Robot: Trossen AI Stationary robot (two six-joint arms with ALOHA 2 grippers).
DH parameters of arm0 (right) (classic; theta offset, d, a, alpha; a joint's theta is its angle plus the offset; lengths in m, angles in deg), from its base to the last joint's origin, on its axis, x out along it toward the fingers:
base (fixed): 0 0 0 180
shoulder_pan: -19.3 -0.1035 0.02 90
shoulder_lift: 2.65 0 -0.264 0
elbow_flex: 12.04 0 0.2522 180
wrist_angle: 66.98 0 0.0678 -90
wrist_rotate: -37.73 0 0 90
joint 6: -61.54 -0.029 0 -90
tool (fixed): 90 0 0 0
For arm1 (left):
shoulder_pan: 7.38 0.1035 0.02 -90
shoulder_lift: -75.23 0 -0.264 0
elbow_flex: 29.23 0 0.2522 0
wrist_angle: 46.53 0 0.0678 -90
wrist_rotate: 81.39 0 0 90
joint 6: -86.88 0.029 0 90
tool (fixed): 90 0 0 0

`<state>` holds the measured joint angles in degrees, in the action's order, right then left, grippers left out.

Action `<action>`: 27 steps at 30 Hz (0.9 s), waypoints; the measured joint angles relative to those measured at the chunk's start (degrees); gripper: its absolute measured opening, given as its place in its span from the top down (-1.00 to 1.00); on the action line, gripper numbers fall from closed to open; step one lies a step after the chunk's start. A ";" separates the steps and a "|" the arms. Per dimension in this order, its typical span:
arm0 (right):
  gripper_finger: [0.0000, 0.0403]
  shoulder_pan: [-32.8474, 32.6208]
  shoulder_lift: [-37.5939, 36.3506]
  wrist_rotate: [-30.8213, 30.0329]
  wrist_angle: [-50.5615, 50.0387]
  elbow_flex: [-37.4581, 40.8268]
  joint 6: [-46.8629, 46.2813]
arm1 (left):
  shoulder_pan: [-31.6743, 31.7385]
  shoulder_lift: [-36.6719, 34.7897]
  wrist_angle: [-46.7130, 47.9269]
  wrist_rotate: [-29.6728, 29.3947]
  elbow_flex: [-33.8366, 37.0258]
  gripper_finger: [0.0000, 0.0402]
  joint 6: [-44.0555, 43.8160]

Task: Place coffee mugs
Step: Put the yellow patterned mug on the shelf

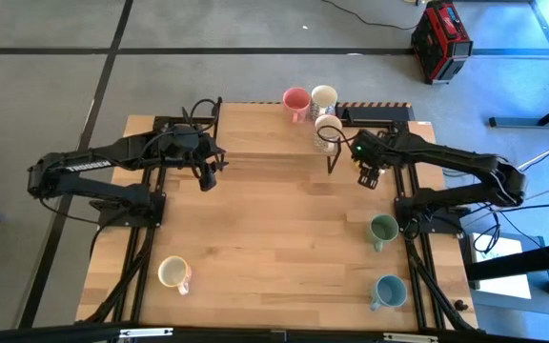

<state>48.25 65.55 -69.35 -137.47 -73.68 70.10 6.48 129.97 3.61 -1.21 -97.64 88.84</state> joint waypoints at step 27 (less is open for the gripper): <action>-0.25 9.44 6.22 6.21 4.15 -0.05 6.74 | -0.01 0.00 0.00 0.02 0.02 0.17 -0.38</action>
<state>57.69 71.76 -63.14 -133.32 -73.73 76.85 6.47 129.97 3.61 -1.19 -97.62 88.46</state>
